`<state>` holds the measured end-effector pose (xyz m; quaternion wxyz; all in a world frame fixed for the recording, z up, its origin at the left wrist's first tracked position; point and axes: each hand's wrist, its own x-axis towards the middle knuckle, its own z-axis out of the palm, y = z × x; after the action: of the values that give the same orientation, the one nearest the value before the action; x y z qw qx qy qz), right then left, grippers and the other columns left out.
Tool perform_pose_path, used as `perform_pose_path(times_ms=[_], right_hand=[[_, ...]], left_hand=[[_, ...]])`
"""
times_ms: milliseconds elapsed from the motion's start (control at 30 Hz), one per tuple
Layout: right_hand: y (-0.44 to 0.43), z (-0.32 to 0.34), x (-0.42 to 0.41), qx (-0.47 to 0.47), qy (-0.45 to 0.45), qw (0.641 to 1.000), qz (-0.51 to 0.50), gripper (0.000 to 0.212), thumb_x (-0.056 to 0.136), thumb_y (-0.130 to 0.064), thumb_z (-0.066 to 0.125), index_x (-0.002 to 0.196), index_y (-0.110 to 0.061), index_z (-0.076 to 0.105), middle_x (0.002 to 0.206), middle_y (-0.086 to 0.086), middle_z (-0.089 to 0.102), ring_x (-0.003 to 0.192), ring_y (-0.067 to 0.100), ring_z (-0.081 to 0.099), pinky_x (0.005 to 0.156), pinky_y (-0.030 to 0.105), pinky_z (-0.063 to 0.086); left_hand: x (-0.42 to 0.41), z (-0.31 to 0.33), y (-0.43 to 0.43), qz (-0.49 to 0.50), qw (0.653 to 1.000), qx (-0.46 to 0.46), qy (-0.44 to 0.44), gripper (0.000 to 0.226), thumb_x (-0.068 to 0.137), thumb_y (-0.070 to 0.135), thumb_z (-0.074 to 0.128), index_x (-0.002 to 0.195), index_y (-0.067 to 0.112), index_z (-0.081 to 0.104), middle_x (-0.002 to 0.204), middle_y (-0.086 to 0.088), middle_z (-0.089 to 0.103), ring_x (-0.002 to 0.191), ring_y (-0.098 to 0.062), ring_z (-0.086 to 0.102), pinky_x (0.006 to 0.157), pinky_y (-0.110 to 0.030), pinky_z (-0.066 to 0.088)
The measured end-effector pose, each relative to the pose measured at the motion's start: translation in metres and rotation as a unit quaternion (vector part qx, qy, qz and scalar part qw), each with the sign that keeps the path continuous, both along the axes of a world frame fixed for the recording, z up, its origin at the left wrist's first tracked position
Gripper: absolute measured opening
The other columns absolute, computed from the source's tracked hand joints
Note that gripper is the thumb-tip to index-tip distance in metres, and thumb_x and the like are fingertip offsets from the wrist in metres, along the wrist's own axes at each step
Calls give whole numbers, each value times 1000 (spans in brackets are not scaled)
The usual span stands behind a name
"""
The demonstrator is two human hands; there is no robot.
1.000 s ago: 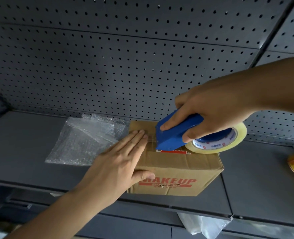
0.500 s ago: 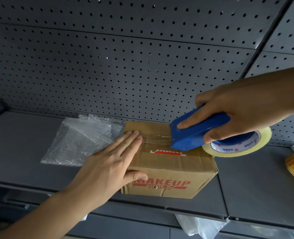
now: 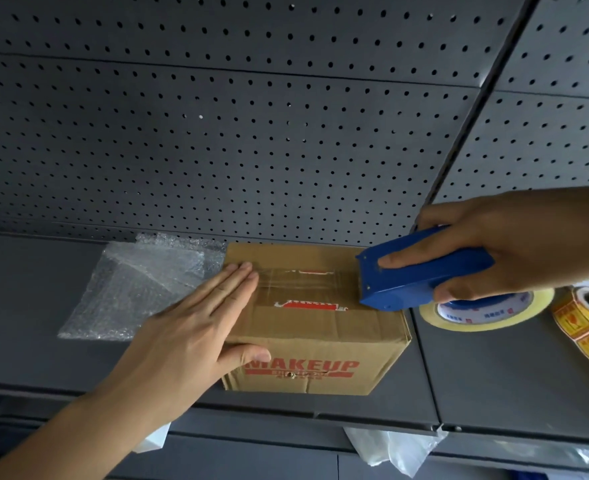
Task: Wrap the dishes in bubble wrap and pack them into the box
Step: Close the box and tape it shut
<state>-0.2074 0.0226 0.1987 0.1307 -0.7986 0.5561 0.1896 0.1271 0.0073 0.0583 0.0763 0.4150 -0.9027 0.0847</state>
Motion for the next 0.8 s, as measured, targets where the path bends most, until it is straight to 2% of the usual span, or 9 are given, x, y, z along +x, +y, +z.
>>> perform_pose_path(times_ms=[100,200,300,333,400,433,467,600,800], right_hand=[[5,-3,-18,-24,-101,993,52,55,75,-83,31,128,-86,16,123,-25,42,102,-1,54,87,27,50],[7,-10,-32,-55,-97,991,67,55,78,-81,32,130,-85,15,121,-26,40,102,-2,53,85,26,50],[6,-10,-27,-65,-82,991,85,57,75,-83,26,131,-84,12,117,-27,38,98,-3,52,83,23,47],[6,-10,-28,-73,-85,990,87,58,74,-84,23,130,-85,11,116,-27,38,97,-4,51,82,20,45],[6,-8,-26,-71,-73,991,91,57,71,-85,20,127,-87,11,114,-26,37,96,-6,49,77,15,41],[5,-9,-26,-77,-70,990,95,57,71,-84,21,127,-86,12,113,-25,38,96,-6,48,75,15,41],[4,-9,-24,-78,-73,990,91,57,71,-85,23,127,-86,14,112,-24,40,95,-6,48,75,17,42],[-1,-5,-22,-57,-70,993,76,53,78,-77,36,128,-84,20,111,-21,43,96,-6,47,80,20,44],[0,-5,-31,-26,-112,991,61,53,78,-74,44,127,-84,25,108,-19,45,100,-6,45,78,20,43]], left_hand=[[-2,4,0,5,1000,17,-19,92,94,77,25,150,7,47,158,-5,42,143,-17,42,115,-30,36],[-9,10,-1,9,999,18,-28,106,86,88,26,144,4,54,152,-10,50,137,-22,52,116,-34,29],[-25,22,-1,20,999,2,-49,120,73,100,25,136,3,58,143,-13,59,130,-29,59,117,-36,32],[-34,27,-1,11,998,17,-53,124,71,101,25,143,4,51,150,-15,51,138,-32,50,117,-40,28],[-53,35,-3,-28,996,60,-59,133,68,103,23,162,10,11,170,-15,4,158,-30,4,123,-43,4],[-64,36,-6,-45,994,84,-47,133,68,104,23,162,16,-12,168,-8,-23,155,-23,-21,122,-38,-11],[-74,36,-9,-53,991,112,-48,132,67,103,24,157,20,-27,161,-1,-39,148,-16,-36,120,-35,-20],[-90,29,-21,-53,983,154,-88,129,71,101,21,156,19,-28,162,2,-38,148,-10,-36,127,-40,-11],[-84,23,-22,-58,982,144,-111,124,74,101,16,155,20,-30,161,4,-39,147,-8,-36,127,-39,-10]])
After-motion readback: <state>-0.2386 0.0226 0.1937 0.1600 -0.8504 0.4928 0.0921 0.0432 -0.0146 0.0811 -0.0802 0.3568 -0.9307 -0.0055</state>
